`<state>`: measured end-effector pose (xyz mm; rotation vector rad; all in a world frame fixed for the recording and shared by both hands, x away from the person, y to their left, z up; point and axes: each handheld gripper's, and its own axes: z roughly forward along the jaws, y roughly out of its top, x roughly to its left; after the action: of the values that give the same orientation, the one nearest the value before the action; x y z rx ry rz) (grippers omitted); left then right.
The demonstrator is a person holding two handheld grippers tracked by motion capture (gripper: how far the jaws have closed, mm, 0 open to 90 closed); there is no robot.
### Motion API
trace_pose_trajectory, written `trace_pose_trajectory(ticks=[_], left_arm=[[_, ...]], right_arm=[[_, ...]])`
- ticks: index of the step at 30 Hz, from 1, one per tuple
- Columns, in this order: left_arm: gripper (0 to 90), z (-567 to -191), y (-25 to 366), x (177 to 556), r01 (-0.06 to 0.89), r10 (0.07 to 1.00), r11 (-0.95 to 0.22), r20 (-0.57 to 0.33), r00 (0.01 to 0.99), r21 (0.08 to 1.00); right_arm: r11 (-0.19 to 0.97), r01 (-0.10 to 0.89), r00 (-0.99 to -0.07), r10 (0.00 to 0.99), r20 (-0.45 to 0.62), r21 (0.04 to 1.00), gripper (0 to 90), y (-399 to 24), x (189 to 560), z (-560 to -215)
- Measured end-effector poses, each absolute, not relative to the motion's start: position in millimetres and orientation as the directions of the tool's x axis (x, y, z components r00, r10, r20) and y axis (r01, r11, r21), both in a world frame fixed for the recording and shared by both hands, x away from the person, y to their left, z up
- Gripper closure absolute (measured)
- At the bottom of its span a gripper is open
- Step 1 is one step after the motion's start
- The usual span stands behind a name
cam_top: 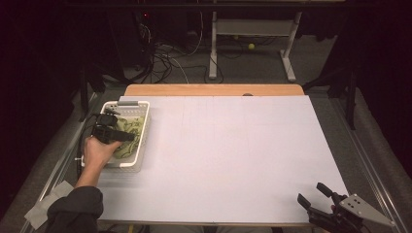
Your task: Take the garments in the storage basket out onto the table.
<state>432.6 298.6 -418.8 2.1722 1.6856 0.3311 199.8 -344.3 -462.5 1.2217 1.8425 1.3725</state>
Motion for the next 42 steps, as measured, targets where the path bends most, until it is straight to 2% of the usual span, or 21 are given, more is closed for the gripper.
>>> trace_pose_trajectory(ticks=[4, 10, 18, 24, 27, 29, 31, 32, 34, 35, 42], left_arm=[[12.1, -420, 294, 437, 0.883, 0.964, -0.236, -0.019, 0.266, 0.406], [12.2, -426, 298, 444, 0.894, 0.966, -0.216, -0.050, 0.255, 0.392], [12.7, -434, 297, 449, 0.899, 0.963, -0.240, -0.030, 0.269, 0.366], [16.2, -439, 293, 451, 0.902, 0.966, -0.246, 0.013, 0.258, 0.355], [21.6, -440, 286, 450, 0.899, 0.962, -0.272, 0.077, 0.262, 0.342], [28.5, -441, 283, 449, 0.898, 0.959, -0.282, 0.101, 0.264, 0.336], [30.6, -440, 283, 449, 0.897, 0.958, -0.285, 0.109, 0.264, 0.338], [35.7, -440, 283, 449, 0.897, 0.958, -0.288, 0.113, 0.265, 0.336], [38.3, -438, 284, 449, 0.899, 0.958, -0.287, 0.117, 0.263, 0.331], [43.3, -437, 284, 449, 0.900, 0.958, -0.285, 0.116, 0.261, 0.331], [52.7, -431, 284, 449, 0.901, 0.954, -0.298, 0.121, 0.273, 0.316]], right_arm=[[0.073, 0.347, -0.448, 0.889, 0.097, 0.935, 20.0, -344, 200, -462], [0.072, 0.347, -0.450, 0.888, 0.098, 0.935, 19.8, -344, 200, -463], [0.073, 0.348, -0.450, 0.888, 0.098, 0.935, 19.8, -345, 200, -463], [0.076, 0.348, -0.454, 0.886, 0.097, 0.934, 19.8, -344, 200, -463], [0.076, 0.347, -0.455, 0.885, 0.098, 0.935, 19.8, -344, 200, -463], [0.079, 0.348, -0.457, 0.884, 0.096, 0.934, 19.8, -344, 200, -463], [0.079, 0.349, -0.458, 0.884, 0.096, 0.934, 19.8, -344, 200, -463], [0.079, 0.351, -0.458, 0.883, 0.098, 0.933, 19.8, -344, 200, -463], [0.079, 0.351, -0.458, 0.883, 0.098, 0.933, 19.8, -344, 200, -463], [0.079, 0.351, -0.458, 0.883, 0.097, 0.933, 19.8, -344, 200, -463], [0.077, 0.353, -0.456, 0.884, 0.100, 0.932, 19.8, -344, 201, -463]])
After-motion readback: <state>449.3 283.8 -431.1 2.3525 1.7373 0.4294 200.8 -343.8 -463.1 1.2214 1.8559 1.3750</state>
